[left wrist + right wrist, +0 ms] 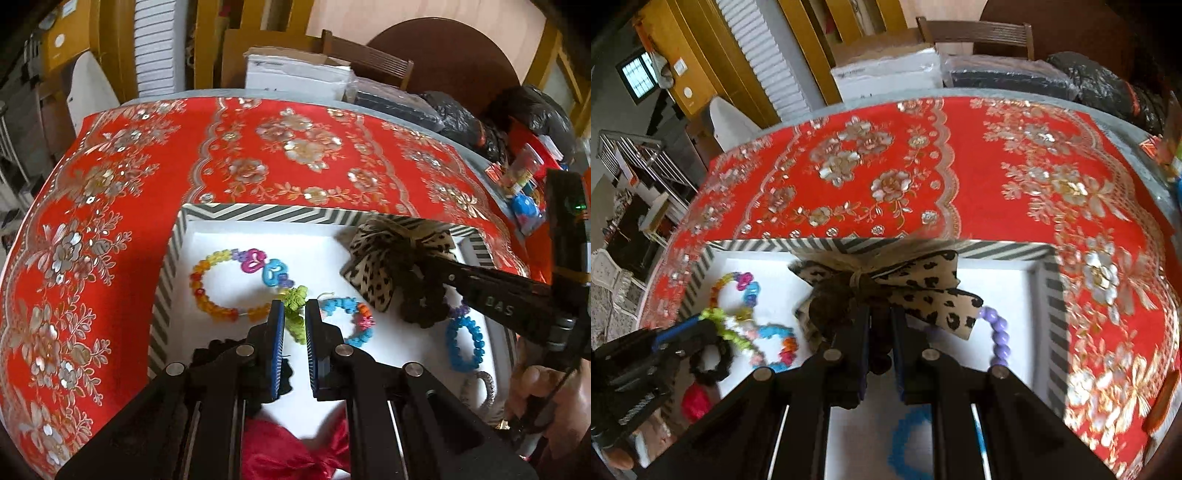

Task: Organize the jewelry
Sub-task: 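Release the green bracelet with the left tool while the right tool drops the leopard scrunchie in the tray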

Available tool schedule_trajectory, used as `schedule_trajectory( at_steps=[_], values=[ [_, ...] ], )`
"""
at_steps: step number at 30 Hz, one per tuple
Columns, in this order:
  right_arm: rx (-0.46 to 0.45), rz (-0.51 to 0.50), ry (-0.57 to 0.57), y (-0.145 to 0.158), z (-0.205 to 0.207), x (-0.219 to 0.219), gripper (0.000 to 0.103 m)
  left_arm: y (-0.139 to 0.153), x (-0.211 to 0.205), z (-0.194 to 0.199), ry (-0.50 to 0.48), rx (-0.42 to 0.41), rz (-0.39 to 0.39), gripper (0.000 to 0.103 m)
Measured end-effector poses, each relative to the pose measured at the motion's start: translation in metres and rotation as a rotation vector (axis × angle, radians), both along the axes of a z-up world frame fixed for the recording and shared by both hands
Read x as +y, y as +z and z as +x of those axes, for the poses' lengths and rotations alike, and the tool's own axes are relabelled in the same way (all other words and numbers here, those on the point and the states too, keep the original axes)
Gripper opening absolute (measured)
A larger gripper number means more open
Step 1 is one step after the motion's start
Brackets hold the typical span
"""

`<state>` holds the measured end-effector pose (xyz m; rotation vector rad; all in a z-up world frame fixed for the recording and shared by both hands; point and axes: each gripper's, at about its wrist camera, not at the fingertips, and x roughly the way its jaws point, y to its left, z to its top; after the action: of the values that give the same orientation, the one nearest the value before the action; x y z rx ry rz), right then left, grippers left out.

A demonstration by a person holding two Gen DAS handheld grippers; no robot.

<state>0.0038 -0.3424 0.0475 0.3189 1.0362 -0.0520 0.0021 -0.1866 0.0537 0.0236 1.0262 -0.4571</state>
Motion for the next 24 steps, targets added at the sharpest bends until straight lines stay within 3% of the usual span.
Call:
schedule_trajectory(
  at_steps=[5,7,11,24],
  values=[
    [0.014,0.021,0.013,-0.011,0.004,-0.001,0.017,-0.003,0.002,0.002,0.014,-0.006,-0.004,0.001],
    [0.01,0.031,0.01,-0.011,0.002,-0.004,0.024,-0.004,0.001,0.003,0.02,-0.002,-0.001,0.004],
    [-0.018,0.048,0.004,0.0,-0.009,-0.009,0.027,-0.002,-0.001,0.0,0.021,-0.016,0.009,0.015],
    [-0.073,0.05,0.056,0.043,-0.065,0.001,0.038,0.028,0.003,-0.033,0.012,-0.082,0.015,0.015]
  ],
)
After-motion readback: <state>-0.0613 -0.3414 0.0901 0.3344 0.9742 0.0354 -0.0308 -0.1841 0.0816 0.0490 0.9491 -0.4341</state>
